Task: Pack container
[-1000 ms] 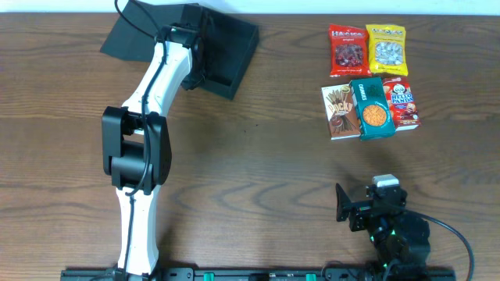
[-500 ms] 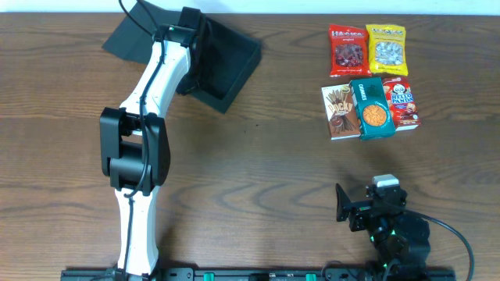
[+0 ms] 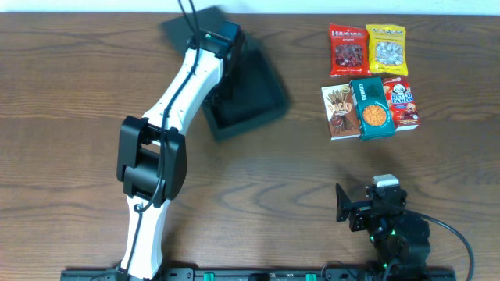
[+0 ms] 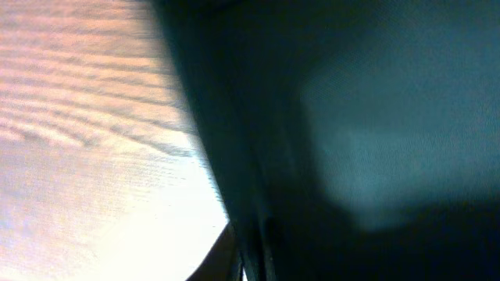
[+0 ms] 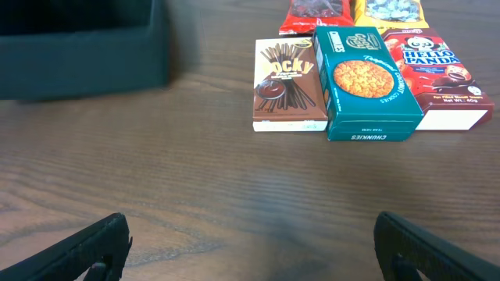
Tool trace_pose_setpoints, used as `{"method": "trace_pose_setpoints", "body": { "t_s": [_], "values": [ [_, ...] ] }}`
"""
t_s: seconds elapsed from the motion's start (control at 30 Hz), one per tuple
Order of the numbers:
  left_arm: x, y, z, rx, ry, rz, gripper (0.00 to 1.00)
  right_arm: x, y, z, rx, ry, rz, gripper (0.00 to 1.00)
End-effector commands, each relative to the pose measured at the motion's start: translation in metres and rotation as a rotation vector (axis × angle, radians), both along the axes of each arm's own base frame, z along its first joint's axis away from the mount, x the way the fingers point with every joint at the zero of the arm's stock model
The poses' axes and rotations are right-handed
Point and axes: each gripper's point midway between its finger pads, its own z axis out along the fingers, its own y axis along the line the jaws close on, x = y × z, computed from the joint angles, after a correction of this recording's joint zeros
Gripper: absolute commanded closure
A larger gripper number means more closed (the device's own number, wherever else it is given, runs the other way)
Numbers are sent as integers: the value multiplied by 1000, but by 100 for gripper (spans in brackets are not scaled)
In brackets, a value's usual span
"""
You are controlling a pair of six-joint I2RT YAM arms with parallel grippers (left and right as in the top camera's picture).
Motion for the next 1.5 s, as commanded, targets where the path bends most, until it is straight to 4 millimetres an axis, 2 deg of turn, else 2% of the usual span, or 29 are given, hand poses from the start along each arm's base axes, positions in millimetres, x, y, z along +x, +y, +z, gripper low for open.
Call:
{"method": "trace_pose_setpoints", "body": {
  "t_s": [0.0, 0.13, 0.4, 0.67, 0.7, 0.73, 0.77, 0.87, 1.0, 1.1, 1.17, 1.37, 1.47],
  "values": [
    [-12, -6, 10, 25, 45, -171, 94, -1, 2, -2, -16, 0, 20, 1],
    [-21, -5, 10, 36, 80, -186, 94, -1, 2, -2, -16, 0, 20, 1],
    [-31, 5, 10, 35, 94, 11, 94, -1, 2, -2, -16, 0, 20, 1],
    [-37, -9, 8, -17, 113, 13, 94, -1, 2, -2, -16, 0, 20, 1],
    [-37, -11, 8, -18, 114, 10, 85, -1, 2, -2, -16, 0, 20, 1],
    [-38, -13, 8, -23, 117, 7, 71, -1, 2, -2, -16, 0, 20, 1],
    [-39, -14, 8, -31, 120, 6, 62, -1, 2, -2, -16, 0, 20, 1],
    [-42, -20, 7, -65, 134, 29, 60, -1, 2, -2, -16, 0, 20, 1],
    [-44, -23, 7, -87, 141, 70, 62, -1, 2, -2, -16, 0, 20, 1],
    [-47, -22, 7, -84, 146, 106, 78, -1, 2, -2, -16, 0, 20, 1],
    [-49, -21, 7, -80, 151, 130, 84, -1, 2, -2, -16, 0, 20, 1],
    [-50, -20, 7, -78, 154, 137, 85, -1, 2, -2, -16, 0, 20, 1],
    [-52, -19, 8, -74, 160, 158, 89, -1, 2, -2, -16, 0, 20, 1]
  ]
}}
